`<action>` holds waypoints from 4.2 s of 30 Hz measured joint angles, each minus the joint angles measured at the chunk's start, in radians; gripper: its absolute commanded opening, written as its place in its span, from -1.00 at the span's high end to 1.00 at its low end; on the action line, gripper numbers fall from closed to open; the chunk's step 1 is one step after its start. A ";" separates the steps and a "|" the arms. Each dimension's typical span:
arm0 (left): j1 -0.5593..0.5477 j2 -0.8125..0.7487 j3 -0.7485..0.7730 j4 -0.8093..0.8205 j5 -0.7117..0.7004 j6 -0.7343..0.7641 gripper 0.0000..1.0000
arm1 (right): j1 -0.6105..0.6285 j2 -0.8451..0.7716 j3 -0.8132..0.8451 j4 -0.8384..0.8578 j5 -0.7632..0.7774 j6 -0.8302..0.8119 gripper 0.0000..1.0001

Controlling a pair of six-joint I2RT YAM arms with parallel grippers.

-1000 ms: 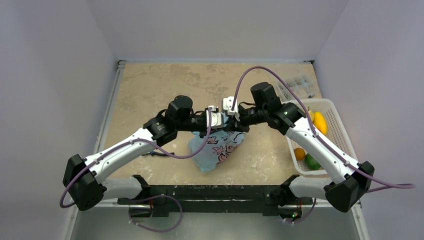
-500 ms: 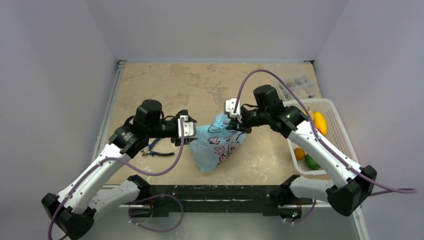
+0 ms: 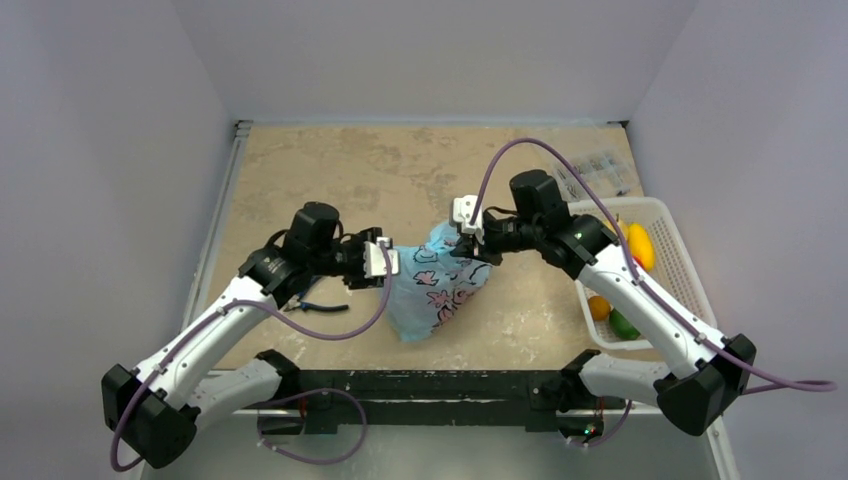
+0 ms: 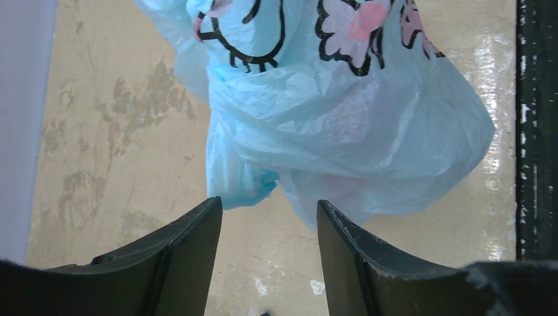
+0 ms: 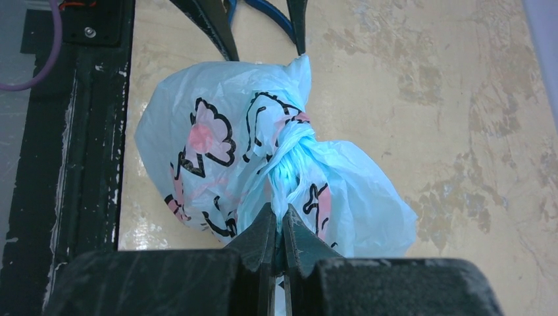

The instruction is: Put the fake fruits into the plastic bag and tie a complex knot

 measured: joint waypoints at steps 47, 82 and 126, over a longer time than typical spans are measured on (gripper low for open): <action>0.182 0.120 0.002 0.099 0.046 0.035 1.00 | -0.182 -0.037 0.010 -0.110 0.076 -0.016 1.00; 0.458 0.225 -0.146 0.047 -0.103 0.296 1.00 | -0.532 -0.010 -0.378 -0.060 0.320 -0.357 0.45; 0.252 0.174 -0.010 -0.126 0.061 0.102 -0.06 | 0.014 -0.005 -0.309 0.108 0.284 -0.337 -0.29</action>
